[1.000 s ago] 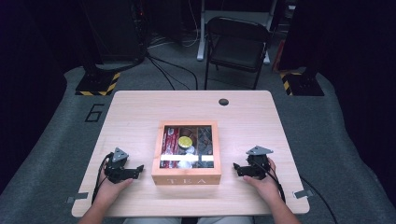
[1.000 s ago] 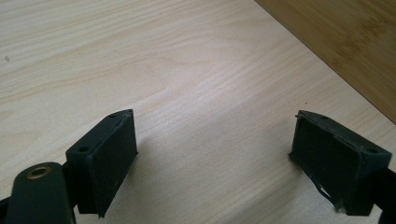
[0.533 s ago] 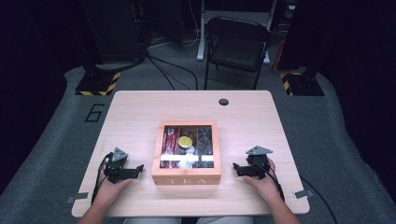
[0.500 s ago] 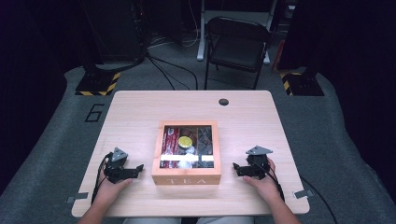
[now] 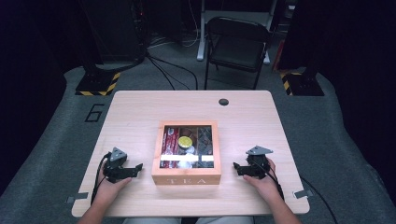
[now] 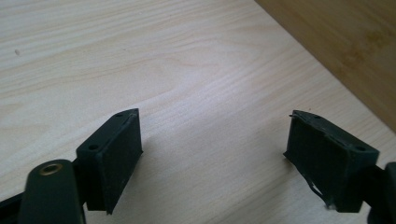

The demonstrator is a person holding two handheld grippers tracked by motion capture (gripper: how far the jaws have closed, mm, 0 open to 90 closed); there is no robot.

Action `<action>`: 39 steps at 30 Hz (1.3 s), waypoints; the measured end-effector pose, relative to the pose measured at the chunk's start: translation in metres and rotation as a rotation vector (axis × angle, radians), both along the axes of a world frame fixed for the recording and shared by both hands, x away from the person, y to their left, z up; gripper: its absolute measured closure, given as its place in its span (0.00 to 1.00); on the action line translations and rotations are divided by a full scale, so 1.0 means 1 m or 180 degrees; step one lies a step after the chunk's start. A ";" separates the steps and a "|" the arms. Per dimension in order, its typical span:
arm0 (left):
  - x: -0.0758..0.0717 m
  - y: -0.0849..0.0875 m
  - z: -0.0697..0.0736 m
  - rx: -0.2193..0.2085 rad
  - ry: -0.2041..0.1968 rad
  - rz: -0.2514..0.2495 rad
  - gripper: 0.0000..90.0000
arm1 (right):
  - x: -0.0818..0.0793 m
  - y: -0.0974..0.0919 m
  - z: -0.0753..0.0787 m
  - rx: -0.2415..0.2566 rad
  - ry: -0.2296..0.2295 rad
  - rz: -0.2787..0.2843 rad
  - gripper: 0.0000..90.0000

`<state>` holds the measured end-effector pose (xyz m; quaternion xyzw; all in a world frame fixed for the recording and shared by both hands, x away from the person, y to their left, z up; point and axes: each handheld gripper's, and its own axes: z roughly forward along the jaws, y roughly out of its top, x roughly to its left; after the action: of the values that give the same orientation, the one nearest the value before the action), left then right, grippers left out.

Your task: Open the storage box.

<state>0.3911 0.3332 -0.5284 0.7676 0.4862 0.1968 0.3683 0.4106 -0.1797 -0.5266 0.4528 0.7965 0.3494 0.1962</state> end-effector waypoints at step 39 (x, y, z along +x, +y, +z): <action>-0.036 -0.025 0.076 -0.0414 -0.0016 -0.0363 0.34 | -0.038 0.033 0.079 0.0089 0.0056 0.0560 0.43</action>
<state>0.3548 0.3082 -0.4526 0.7680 0.4526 0.1455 0.4292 0.3726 -0.1465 -0.4473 0.3869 0.8300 0.3723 0.1514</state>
